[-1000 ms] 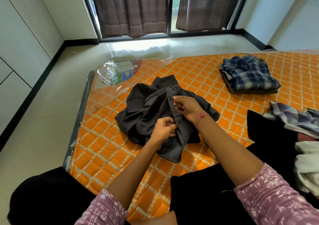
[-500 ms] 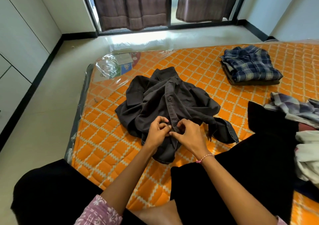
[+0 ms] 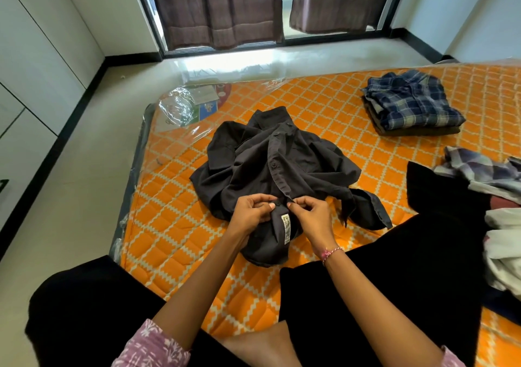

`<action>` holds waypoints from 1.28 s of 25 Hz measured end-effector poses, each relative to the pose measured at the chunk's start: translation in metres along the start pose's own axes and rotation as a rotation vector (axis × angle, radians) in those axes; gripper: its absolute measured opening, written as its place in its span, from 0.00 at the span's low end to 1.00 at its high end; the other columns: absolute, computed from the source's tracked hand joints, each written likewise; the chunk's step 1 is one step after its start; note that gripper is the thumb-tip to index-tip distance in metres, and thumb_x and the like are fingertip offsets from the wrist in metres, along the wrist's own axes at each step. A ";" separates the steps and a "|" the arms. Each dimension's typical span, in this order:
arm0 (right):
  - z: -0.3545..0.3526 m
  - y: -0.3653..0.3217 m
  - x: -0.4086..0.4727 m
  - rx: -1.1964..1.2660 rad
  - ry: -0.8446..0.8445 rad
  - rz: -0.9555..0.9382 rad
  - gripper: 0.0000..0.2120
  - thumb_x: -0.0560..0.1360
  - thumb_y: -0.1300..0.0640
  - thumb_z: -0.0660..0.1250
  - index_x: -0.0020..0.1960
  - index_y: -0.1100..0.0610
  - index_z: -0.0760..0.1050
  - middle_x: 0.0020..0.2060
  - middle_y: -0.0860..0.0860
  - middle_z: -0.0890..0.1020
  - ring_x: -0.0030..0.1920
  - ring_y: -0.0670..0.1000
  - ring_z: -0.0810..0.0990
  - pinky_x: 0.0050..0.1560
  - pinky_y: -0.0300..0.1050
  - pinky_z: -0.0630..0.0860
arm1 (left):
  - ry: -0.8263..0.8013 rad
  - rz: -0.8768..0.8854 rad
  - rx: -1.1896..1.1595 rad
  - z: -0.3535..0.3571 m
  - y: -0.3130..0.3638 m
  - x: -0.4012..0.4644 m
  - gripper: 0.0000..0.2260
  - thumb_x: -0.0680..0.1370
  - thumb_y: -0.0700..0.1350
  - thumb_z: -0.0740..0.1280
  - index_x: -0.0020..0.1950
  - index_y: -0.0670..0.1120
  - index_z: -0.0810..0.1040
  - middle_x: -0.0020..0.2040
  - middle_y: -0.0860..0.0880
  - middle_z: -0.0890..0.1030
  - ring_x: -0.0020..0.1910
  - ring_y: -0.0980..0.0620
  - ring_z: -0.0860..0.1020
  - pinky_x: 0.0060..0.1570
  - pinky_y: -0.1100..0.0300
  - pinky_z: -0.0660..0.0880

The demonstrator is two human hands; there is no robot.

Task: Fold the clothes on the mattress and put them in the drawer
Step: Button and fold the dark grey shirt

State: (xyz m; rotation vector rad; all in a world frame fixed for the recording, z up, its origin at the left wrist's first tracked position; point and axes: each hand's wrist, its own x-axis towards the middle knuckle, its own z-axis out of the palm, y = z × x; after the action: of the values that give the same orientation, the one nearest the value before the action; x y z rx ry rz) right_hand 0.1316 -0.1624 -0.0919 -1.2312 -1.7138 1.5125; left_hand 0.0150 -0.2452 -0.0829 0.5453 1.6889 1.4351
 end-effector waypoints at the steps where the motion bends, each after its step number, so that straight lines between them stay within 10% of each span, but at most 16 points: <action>1: 0.002 -0.001 -0.002 0.006 0.014 -0.015 0.04 0.71 0.63 0.71 0.38 0.57 0.82 0.34 0.52 0.83 0.38 0.47 0.79 0.41 0.41 0.76 | 0.010 0.007 0.027 0.000 0.001 -0.003 0.07 0.76 0.32 0.66 0.47 0.41 0.80 0.36 0.49 0.81 0.35 0.59 0.80 0.35 0.68 0.76; 5: 0.007 -0.008 -0.005 -0.050 0.032 -0.086 0.03 0.71 0.65 0.71 0.40 0.58 0.81 0.32 0.50 0.81 0.35 0.44 0.78 0.37 0.29 0.73 | 0.099 0.089 0.178 0.002 0.004 -0.009 0.09 0.75 0.32 0.67 0.41 0.46 0.79 0.35 0.48 0.80 0.35 0.58 0.79 0.34 0.67 0.76; 17: 0.001 -0.005 -0.012 -0.070 -0.046 -0.116 0.04 0.72 0.63 0.71 0.46 0.60 0.84 0.37 0.50 0.84 0.40 0.45 0.82 0.43 0.34 0.77 | 0.347 0.157 0.346 0.019 0.001 -0.017 0.01 0.73 0.37 0.71 0.43 0.42 0.82 0.46 0.47 0.77 0.45 0.52 0.78 0.50 0.60 0.76; 32: -0.008 -0.014 0.000 0.072 -0.099 0.002 0.07 0.74 0.64 0.69 0.39 0.57 0.81 0.34 0.54 0.83 0.36 0.49 0.81 0.39 0.41 0.78 | 0.235 0.073 0.177 0.025 0.009 -0.005 0.04 0.74 0.36 0.71 0.41 0.43 0.82 0.36 0.47 0.82 0.37 0.54 0.80 0.40 0.65 0.78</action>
State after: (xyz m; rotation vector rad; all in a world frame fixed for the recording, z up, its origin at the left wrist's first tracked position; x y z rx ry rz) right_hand 0.1351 -0.1581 -0.0763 -1.1389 -1.7050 1.6464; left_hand 0.0369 -0.2320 -0.0729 0.5568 2.0143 1.4546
